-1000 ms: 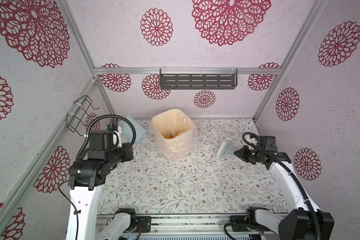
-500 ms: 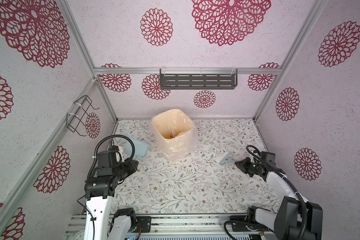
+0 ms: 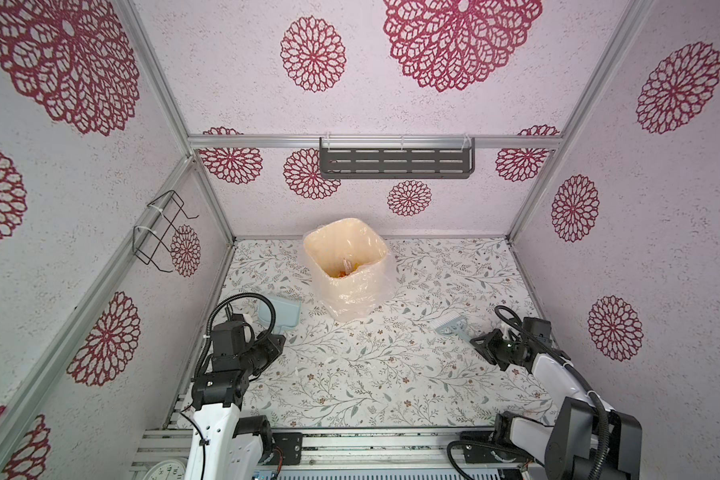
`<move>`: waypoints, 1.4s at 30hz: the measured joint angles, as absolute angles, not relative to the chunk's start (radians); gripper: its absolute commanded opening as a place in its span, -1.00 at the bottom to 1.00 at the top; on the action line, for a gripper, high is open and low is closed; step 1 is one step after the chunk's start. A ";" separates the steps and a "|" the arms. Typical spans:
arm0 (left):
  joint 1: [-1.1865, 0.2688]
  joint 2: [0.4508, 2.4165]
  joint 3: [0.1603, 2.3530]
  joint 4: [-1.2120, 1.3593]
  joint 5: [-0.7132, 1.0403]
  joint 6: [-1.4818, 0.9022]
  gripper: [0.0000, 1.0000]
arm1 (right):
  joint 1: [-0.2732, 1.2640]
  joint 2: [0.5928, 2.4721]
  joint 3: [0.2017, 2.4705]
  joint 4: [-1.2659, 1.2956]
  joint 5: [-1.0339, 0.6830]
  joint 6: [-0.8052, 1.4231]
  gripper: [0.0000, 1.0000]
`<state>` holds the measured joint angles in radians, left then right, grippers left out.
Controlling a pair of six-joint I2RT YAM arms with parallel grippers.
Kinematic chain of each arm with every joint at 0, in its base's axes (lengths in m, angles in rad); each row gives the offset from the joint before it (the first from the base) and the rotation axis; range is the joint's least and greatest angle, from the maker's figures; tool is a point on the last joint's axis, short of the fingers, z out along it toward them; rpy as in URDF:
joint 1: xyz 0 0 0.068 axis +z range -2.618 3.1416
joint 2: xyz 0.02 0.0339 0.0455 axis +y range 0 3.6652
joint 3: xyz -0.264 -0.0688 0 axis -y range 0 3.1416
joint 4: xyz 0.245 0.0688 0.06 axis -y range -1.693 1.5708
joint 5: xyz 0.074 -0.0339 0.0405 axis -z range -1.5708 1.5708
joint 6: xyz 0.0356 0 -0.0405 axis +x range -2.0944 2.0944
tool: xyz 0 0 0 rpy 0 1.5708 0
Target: Sweep away the paper scraps from the table
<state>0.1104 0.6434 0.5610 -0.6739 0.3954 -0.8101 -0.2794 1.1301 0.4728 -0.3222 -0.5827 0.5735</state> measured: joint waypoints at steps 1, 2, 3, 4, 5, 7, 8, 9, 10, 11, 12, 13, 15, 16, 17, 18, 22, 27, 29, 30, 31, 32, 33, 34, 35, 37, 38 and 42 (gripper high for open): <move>0.110 0.647 0.546 -0.653 0.395 -0.821 -1.00 | -0.280 1.130 0.473 -0.333 -0.575 0.573 -0.25; 0.110 0.650 0.525 -0.624 0.396 -0.837 -1.00 | -0.280 1.130 0.475 -0.347 -0.569 0.571 -0.21; 0.110 0.657 0.506 -0.597 0.397 -0.849 -1.00 | -0.281 1.130 0.476 -0.359 -0.564 0.569 -0.17; 0.110 0.668 0.487 -0.569 0.397 -0.863 -1.00 | -0.281 1.129 0.479 -0.371 -0.560 0.568 -0.15; 0.111 0.678 0.468 -0.540 0.398 -0.874 -1.00 | -0.281 1.127 0.484 -0.381 -0.554 0.568 -0.12; 0.111 0.716 0.435 -0.484 0.400 -0.896 -1.00 | -0.281 1.117 0.498 -0.404 -0.551 0.567 -0.07; 0.111 0.738 0.422 -0.455 0.402 -0.907 -1.00 | -0.281 1.108 0.509 -0.419 -0.547 0.566 -0.06; 0.111 0.760 0.415 -0.435 0.403 -0.913 -1.00 | -0.281 1.099 0.521 -0.433 -0.544 0.564 -0.06; 0.111 0.787 0.405 -0.411 0.403 -0.920 -1.00 | -0.281 1.089 0.535 -0.448 -0.539 0.559 -0.05; 0.111 0.807 0.398 -0.390 0.402 -0.927 -1.00 | -0.281 1.078 0.550 -0.461 -0.533 0.553 -0.04; 0.111 0.821 0.393 -0.374 0.401 -0.931 -1.00 | -0.281 1.068 0.563 -0.472 -0.529 0.548 -0.04; 0.111 0.836 0.389 -0.356 0.399 -0.936 -1.00 | -0.281 1.056 0.577 -0.484 -0.526 0.540 -0.03; 0.111 0.865 0.384 -0.318 0.396 -0.939 -1.00 | -0.281 1.040 0.596 -0.507 -0.523 0.525 -0.03; 0.111 0.881 0.381 -0.298 0.395 -0.943 -1.00 | -0.281 1.033 0.605 -0.521 -0.521 0.519 -0.02; 0.111 0.898 0.376 -0.275 0.394 -0.948 -1.00 | -0.281 1.028 0.613 -0.533 -0.519 0.514 -0.02; 0.111 0.912 0.373 -0.263 0.394 -0.952 -1.00 | -0.281 1.024 0.620 -0.544 -0.517 0.509 -0.02; 0.111 0.967 0.364 -0.224 0.388 -0.960 -0.87 | -0.276 1.020 0.644 -0.583 -0.511 0.485 -0.01; 0.111 0.994 0.363 -0.223 0.379 -0.962 0.14 | -0.250 1.020 0.692 -0.640 -0.491 0.451 0.01; 0.111 0.976 0.363 -0.230 0.371 -0.963 0.49 | -0.233 1.020 0.723 -0.654 -0.478 0.435 0.05; 0.110 0.962 0.363 -0.238 0.367 -0.959 0.61 | -0.224 1.020 0.735 -0.655 -0.471 0.429 0.07; 0.110 0.943 0.366 -0.251 0.361 -0.954 0.79 | -0.212 1.019 0.747 -0.654 -0.463 0.419 0.11; 0.109 0.925 0.368 -0.263 0.354 -0.947 0.97 | -0.199 1.018 0.755 -0.651 -0.450 0.412 0.14; 0.109 0.909 0.374 -0.278 0.348 -0.941 0.95 | -0.186 1.017 0.758 -0.646 -0.441 0.409 0.17; 0.109 0.895 0.382 -0.295 0.344 -0.933 0.94 | -0.166 1.015 0.759 -0.636 -0.425 0.402 0.21; 0.107 0.884 0.393 -0.312 0.335 -0.925 0.94 | -0.142 1.012 0.759 -0.626 -0.409 0.398 0.23; 0.099 0.868 0.419 -0.346 0.315 -0.902 0.94 | -0.094 1.010 0.759 -0.603 -0.365 0.387 0.31; 0.094 0.861 0.436 -0.365 0.297 -0.887 0.94 | -0.065 1.010 0.759 -0.586 -0.336 0.381 0.34; 0.055 0.830 0.497 -0.400 0.215 -0.822 0.94 | 0.020 1.010 0.759 -0.499 -0.225 0.350 0.44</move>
<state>0.0547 0.8303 0.4969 -0.4000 0.2153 -0.8219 0.0204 1.0096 0.7586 -0.4988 -0.2249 0.3504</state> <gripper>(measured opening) 0.972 0.700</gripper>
